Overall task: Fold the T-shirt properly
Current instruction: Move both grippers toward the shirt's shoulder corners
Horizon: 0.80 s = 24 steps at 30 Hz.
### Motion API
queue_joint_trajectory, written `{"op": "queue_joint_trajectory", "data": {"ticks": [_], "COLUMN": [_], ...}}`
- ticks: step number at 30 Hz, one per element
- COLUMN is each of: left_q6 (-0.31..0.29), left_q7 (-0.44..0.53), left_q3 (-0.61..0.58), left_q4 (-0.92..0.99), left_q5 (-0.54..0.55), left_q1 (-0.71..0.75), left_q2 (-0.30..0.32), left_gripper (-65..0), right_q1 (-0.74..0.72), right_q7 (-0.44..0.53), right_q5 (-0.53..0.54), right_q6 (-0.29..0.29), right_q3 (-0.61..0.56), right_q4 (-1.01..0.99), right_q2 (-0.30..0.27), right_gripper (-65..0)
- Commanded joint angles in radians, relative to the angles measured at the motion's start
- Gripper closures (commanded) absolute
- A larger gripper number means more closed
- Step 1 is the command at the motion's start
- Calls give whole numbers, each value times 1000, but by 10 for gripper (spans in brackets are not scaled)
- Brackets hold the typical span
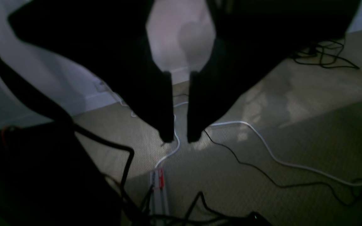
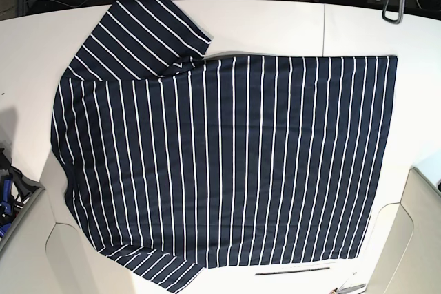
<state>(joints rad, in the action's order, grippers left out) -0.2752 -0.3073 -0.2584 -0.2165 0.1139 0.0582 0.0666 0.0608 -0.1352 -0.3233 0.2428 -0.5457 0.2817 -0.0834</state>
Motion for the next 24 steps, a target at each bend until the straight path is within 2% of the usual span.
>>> {"op": "queue_joint_trajectory", "data": {"ticks": [1,6,10,13,24], "left_q6": [-9,-15,-119,-176,-186], "left_q7": [-6,32,29,30,22], "left_q3": [2,2,2,2,4], "left_q4": [-3,-13,-59,-102,-320], "left_q5": [2,-3,-3,-3,-2], "left_q1": [3,27,61,92,241], "left_q2": [1,13,30,37,82], "left_gripper": [-104,-104,-104,-104,-104], "right_q1": [3,17,31,43,170], "right_q7": [0,0,0,0,0], "right_q5": [-3,-3,-3,-3,4], "right_q6": [8,8,50,87,102], "right_q3": [-2,-2,-2,-2,-2], "right_q4": [4,5,10,36,237], "right_q2": [-5,-10,-24,-49,-158], "right_gripper": [-28,-28,-28,-28,-28]}}
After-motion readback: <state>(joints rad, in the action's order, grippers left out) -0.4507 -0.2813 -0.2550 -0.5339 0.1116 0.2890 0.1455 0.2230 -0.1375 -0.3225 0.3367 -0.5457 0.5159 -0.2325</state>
